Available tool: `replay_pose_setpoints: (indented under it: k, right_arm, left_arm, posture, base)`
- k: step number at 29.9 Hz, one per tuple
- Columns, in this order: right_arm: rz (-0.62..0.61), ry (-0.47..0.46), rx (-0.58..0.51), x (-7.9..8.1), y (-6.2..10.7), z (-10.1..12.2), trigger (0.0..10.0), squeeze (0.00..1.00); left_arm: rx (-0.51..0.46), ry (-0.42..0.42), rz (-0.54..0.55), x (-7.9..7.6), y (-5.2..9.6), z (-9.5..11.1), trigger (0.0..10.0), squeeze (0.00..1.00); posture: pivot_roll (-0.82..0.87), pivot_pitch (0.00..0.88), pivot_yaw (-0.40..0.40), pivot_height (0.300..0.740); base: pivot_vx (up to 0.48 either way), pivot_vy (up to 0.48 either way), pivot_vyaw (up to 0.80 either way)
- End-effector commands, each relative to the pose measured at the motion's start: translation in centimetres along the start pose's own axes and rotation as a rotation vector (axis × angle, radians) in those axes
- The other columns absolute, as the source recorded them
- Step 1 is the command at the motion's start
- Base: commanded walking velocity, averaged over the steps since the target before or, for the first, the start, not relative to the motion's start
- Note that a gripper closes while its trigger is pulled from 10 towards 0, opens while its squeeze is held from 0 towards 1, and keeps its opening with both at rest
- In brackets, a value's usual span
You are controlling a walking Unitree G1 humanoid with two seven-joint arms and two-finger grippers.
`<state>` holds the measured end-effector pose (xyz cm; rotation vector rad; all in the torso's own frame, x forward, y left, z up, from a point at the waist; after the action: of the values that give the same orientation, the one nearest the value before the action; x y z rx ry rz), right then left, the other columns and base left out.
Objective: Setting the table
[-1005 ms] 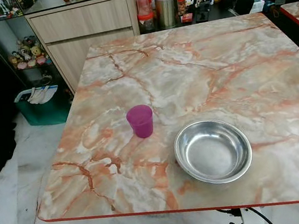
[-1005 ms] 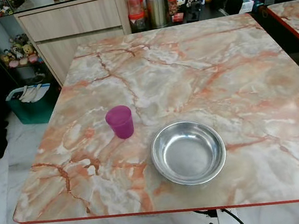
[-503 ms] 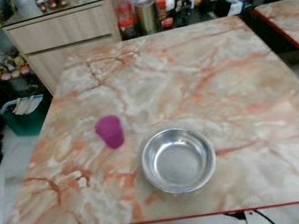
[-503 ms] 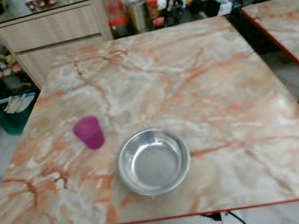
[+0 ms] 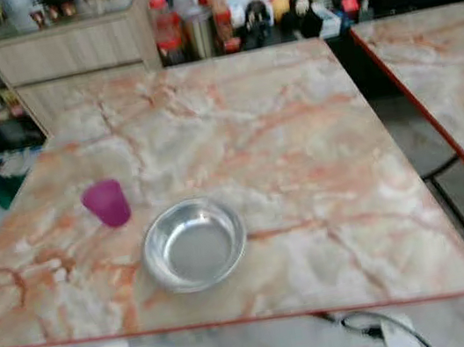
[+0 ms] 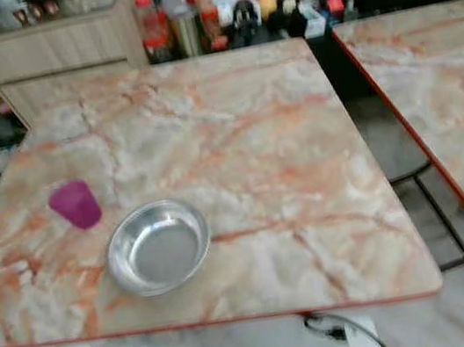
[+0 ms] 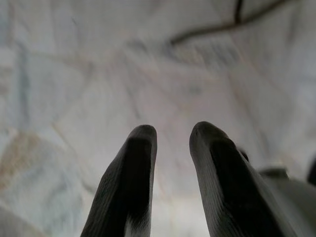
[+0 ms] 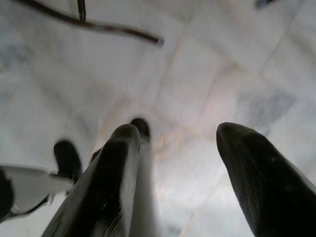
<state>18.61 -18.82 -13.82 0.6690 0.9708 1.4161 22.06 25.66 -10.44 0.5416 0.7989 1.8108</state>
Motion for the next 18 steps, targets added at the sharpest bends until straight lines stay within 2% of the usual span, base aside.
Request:
replay_pose_setpoints:
  k: [1,11,18]
  right_arm:
    - [0.007,0.002,0.009,0.1,0.0,-0.4,10.0,0.0]
    - [0.022,0.019,0.004,1.2,0.0,0.0,10.0,0.0]
    - [0.017,0.053,0.006,0.8,0.0,-0.3,10.0,0.0]
  left_arm:
    - [0.007,0.011,0.013,0.3,0.0,-0.1,10.0,0.0]
    - [0.009,0.016,0.005,-0.4,-0.1,0.1,10.0,0.0]
    - [0.007,0.01,-0.004,-0.7,-0.2,0.3,10.0,0.0]
  posture:
    - [-0.01,0.094,0.055,0.74]
    - [-0.02,0.099,0.056,0.74]
    - [-0.02,0.093,0.065,0.74]
  base:
    - [0.0,-0.375,0.0]
    - [0.0,-0.372,0.0]
    - [0.0,-0.361,0.0]
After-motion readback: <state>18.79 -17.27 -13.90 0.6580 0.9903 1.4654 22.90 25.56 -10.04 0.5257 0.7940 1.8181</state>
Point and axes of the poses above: a point about 5 cm out from each wrist's last joint towards the gripper, its own y axis pointing back from the gripper into the wrist, its own z axis along the axis of the wrist's last joint, x = y × z, the point moved 5 cm from there along -y, pointing out of the wrist towards the gripper, and after that the axes turned 15 degrees about y, right-handed, at the moved point
